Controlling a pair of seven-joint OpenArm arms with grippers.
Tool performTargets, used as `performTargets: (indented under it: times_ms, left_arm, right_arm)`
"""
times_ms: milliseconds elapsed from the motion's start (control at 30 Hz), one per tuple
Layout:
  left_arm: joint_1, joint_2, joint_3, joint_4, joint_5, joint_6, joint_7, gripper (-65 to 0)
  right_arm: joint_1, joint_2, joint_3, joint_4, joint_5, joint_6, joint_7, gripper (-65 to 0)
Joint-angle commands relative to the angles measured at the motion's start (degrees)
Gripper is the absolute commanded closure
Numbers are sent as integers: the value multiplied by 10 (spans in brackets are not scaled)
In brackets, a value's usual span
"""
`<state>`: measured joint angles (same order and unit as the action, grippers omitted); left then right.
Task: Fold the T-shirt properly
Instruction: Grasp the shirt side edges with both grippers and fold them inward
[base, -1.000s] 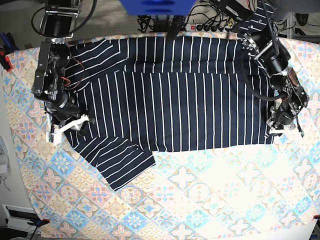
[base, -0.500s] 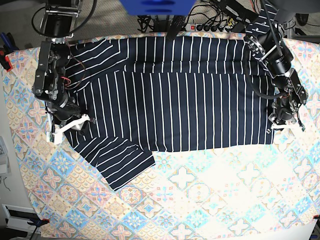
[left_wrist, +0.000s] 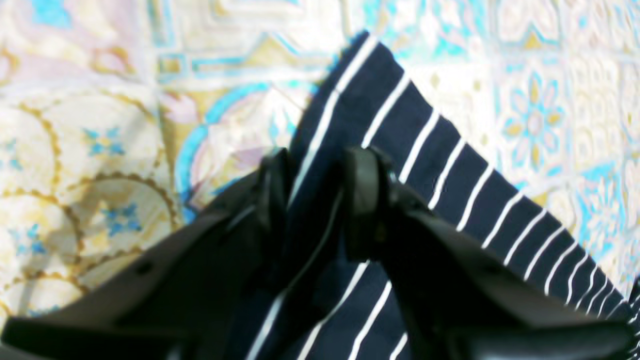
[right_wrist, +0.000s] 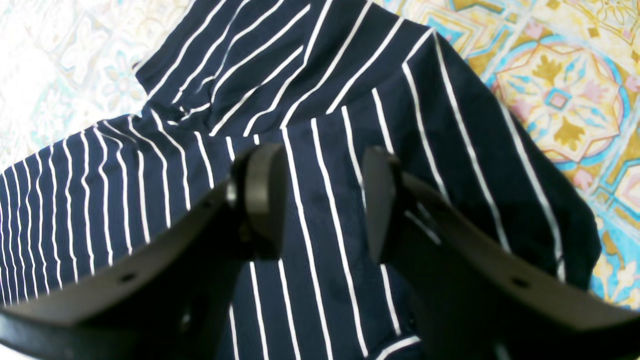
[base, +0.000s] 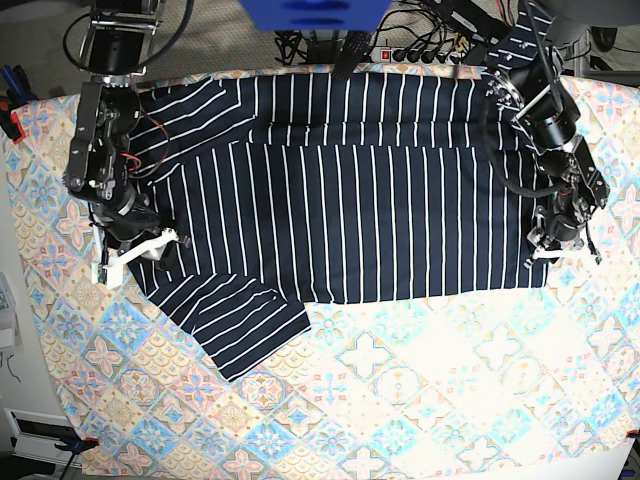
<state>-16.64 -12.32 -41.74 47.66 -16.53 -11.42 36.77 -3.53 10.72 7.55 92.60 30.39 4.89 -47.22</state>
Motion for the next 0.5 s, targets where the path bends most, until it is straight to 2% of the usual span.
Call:
performTargets:
  times_ms: [0, 167, 233, 333, 467]
  left_arm:
    - [-2, 2, 1, 6, 4, 1, 20, -187]
    - [5, 2, 1, 7, 3, -1, 20, -175]
    - [5, 2, 1, 7, 3, -7, 21, -120]
    - [6, 1, 1, 7, 3, -36, 21, 0]
    - [7, 0, 1, 7, 3, -40, 21, 0]
  right_arm:
    - [8, 7, 2, 10, 4, 3, 11, -244]
    - [8, 6, 2, 10, 4, 3, 11, -244]
    - [8, 6, 2, 10, 4, 3, 11, -244]
    - [9, 6, 2, 10, 4, 3, 12, -244]
    - [12, 6, 2, 10, 2, 3, 12, -244]
